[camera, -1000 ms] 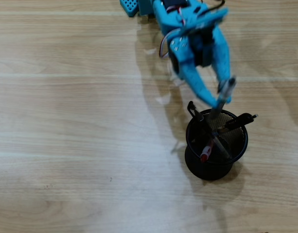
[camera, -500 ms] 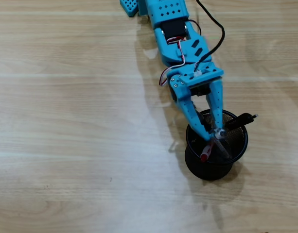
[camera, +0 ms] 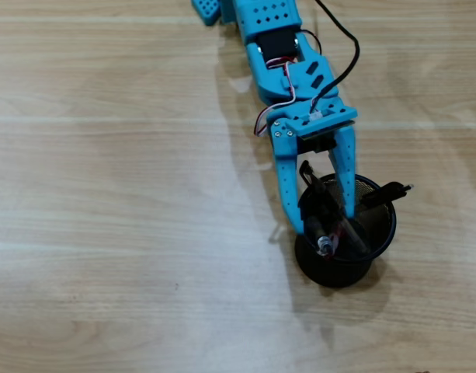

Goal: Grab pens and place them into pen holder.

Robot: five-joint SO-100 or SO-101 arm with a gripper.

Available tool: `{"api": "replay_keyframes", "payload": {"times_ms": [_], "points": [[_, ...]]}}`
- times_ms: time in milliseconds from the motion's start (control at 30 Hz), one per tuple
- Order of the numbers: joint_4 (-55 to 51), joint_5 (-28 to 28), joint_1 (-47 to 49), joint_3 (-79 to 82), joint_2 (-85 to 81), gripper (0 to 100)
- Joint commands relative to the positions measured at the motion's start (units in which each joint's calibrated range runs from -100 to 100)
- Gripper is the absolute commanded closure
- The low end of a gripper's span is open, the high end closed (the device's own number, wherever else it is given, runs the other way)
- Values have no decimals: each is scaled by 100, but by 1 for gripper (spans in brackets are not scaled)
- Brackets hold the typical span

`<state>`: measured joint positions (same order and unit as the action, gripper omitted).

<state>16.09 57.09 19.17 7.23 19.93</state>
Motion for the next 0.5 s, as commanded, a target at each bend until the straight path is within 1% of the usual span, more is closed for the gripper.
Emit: {"api": "replay_keyframes", "payload": {"times_ms": [0, 100, 267, 467], "points": [[40, -276, 30, 65, -914, 98], [40, -804, 21, 651, -1586, 97], [40, -1256, -133, 2327, -2955, 98], [40, -1988, -387, 4635, -4879, 98]]}}
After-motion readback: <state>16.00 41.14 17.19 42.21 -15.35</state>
